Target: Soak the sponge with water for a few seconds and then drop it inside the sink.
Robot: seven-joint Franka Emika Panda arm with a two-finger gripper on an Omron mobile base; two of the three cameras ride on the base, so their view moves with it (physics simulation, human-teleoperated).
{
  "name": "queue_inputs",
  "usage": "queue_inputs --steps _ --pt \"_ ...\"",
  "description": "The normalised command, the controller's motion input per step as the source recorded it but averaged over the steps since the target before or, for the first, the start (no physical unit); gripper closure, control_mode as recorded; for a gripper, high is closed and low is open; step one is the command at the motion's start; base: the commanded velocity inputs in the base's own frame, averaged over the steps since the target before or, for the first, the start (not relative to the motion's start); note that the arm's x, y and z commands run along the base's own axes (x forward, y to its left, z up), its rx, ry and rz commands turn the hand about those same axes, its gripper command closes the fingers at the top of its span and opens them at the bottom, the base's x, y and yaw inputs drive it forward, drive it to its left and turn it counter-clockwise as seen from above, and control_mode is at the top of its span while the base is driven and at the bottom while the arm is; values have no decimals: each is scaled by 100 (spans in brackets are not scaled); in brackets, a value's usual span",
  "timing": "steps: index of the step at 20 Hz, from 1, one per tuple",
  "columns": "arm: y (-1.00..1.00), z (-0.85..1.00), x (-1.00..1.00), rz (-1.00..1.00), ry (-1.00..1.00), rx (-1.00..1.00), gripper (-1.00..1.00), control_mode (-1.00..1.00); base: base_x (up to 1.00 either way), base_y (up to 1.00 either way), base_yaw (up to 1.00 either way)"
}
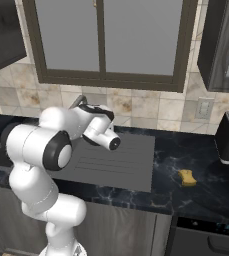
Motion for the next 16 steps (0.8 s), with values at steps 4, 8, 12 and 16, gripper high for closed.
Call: queue_inputs --steps 4,8,12,16 --pt "0 -1 11 0 0 0 -100 -100 0 0 0" --pt "0 -2 10 0 0 0 -100 -100 0 0 0" --pt "0 -2 8 0 0 0 -100 -100 0 0 0" --pt "0 -4 8 0 0 0 -100 -100 0 0 0"
